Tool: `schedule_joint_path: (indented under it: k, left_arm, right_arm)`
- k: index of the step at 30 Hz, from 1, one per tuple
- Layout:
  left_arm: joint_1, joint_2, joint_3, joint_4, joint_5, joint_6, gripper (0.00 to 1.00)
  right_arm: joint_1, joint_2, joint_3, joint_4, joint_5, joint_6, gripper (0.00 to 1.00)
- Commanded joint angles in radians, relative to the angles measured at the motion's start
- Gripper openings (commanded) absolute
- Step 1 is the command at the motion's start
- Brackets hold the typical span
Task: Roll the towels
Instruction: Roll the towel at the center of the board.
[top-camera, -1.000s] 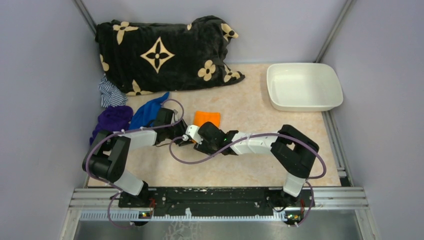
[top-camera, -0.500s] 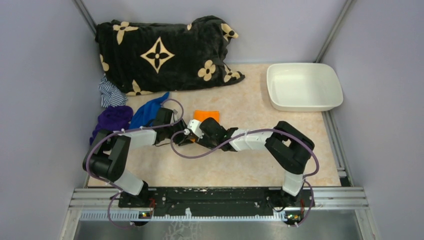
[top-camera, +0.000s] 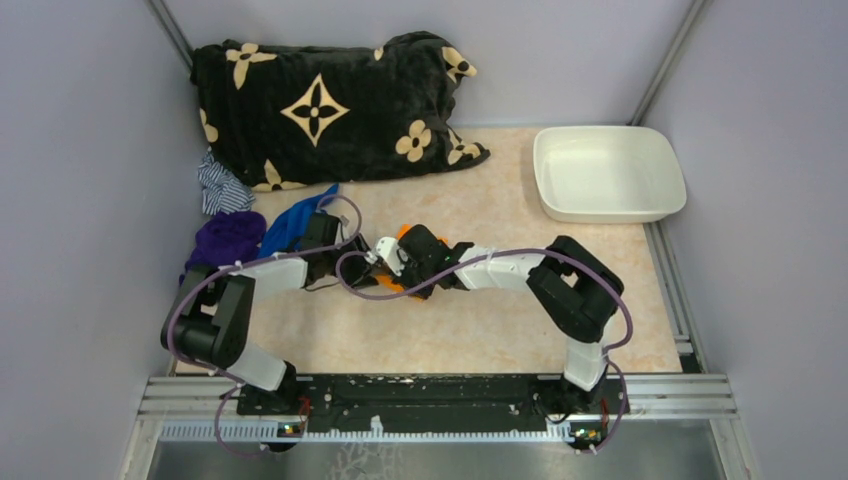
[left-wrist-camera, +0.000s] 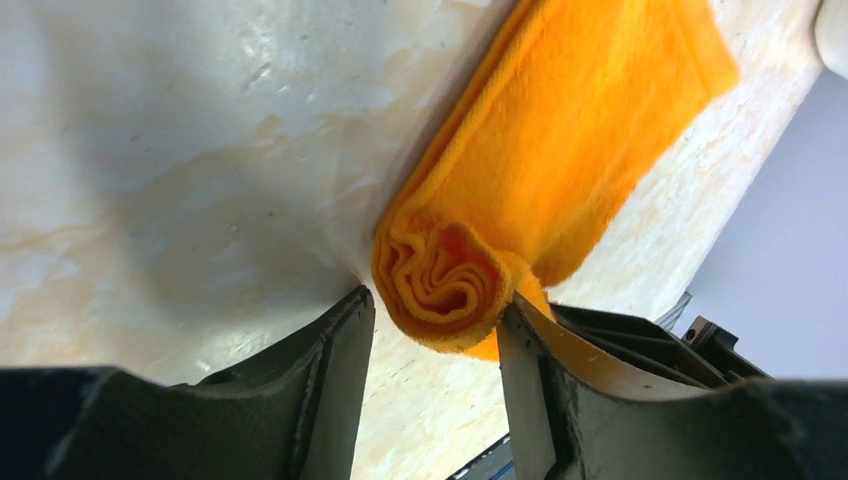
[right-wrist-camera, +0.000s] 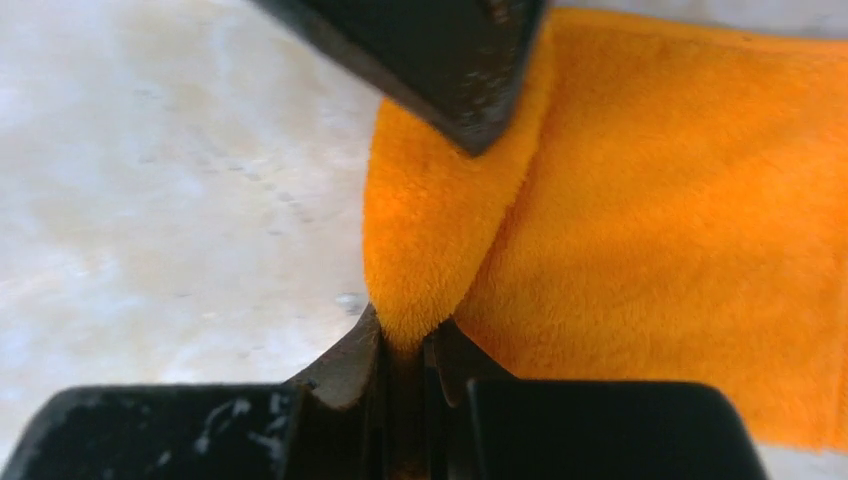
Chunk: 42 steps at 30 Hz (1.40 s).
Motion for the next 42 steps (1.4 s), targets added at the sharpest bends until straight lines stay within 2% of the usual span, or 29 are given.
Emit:
schedule_joint_path:
  k: [1,5,10,17,25,32,35,42]
  left_arm:
    - [0.026,-0.026,-0.053,-0.150,-0.153,0.059,0.58]
    - [0.032,-0.131,-0.097,-0.137,-0.139,0.005,0.63]
    - [0.032,-0.268,-0.175,-0.118,-0.109,-0.112,0.66]
    - [0.028,-0.402,-0.271,-0.039,-0.075,-0.249,0.69]
    - [0.016,-0.452,-0.327,0.080,-0.058,-0.339,0.73]
    - [-0.004,-0.609,-0.383,0.105,-0.146,-0.370,0.75]
    - [-0.027,-0.607,-0.394,0.123,-0.149,-0.380,0.74]
    - [-0.086,-0.425,-0.367,0.217,-0.153,-0.379,0.69]
  right_arm:
    - [-0.010,0.030,0.035,-0.211,-0.317,0.147,0.00]
    - [-0.074,0.063,0.042,-0.144,-0.458,0.285,0.00]
    - [-0.172,0.100,-0.021,0.026,-0.635,0.495,0.00]
    - [-0.236,0.196,-0.053,0.158,-0.799,0.682,0.00]
    - [-0.266,0.250,-0.083,0.268,-0.864,0.827,0.01]
    - [-0.269,0.268,-0.076,0.260,-0.864,0.838,0.02]
    - [-0.269,0.270,-0.073,0.261,-0.865,0.843,0.03]
    - [-0.268,0.265,-0.074,0.265,-0.861,0.850,0.04]
